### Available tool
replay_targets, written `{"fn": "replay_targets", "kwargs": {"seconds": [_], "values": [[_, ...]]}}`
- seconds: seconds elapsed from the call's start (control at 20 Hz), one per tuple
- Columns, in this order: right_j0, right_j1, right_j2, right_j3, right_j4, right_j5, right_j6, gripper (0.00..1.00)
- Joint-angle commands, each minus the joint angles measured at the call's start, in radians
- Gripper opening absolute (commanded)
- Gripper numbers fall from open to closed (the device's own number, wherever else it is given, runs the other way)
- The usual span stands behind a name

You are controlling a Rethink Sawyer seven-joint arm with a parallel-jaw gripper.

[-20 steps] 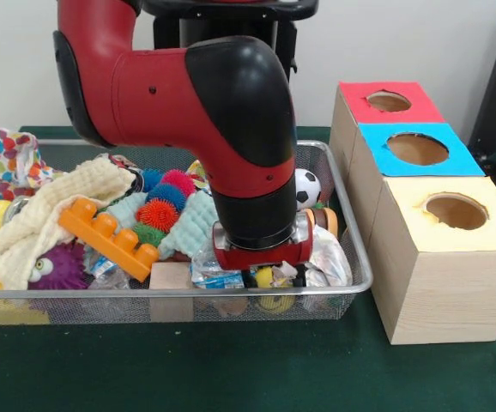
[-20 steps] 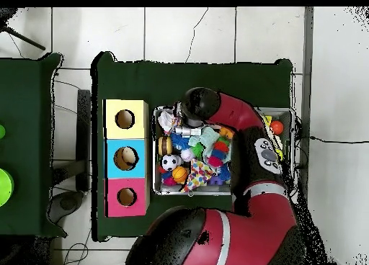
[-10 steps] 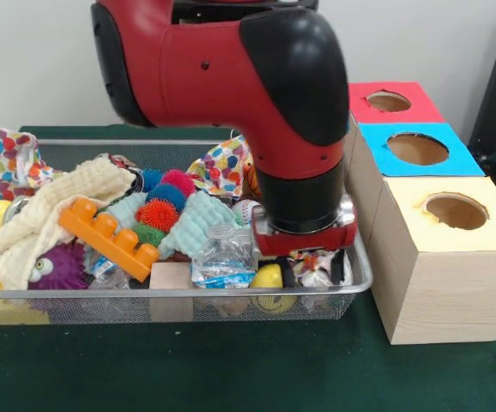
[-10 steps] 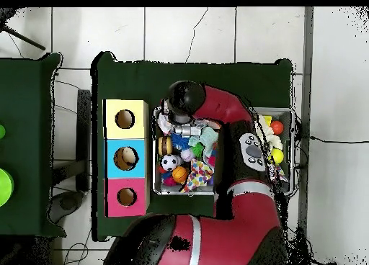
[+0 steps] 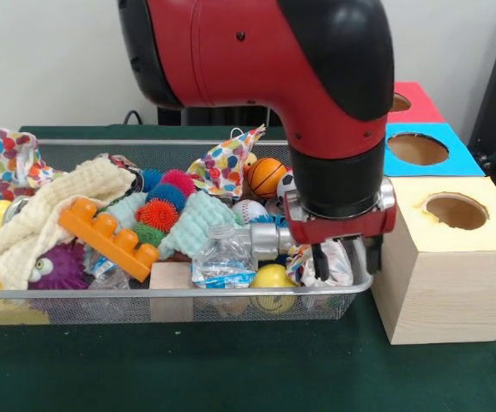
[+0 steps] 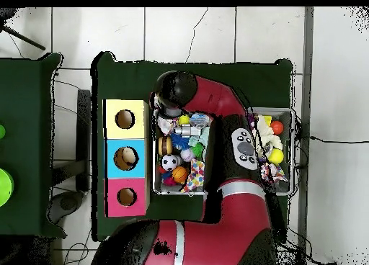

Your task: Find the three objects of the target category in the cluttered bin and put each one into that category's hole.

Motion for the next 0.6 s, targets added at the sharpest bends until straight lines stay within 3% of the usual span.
{"fn": "replay_targets", "kwargs": {"seconds": [0.05,0.1,0.6], "values": [[-0.012,-0.021,0.004,0.014,0.024,0.051,0.194,1.0],[-0.014,-0.021,0.006,0.017,0.027,0.049,0.187,0.0],[-0.025,-0.043,0.017,0.068,0.034,-0.016,0.183,0.0]]}}
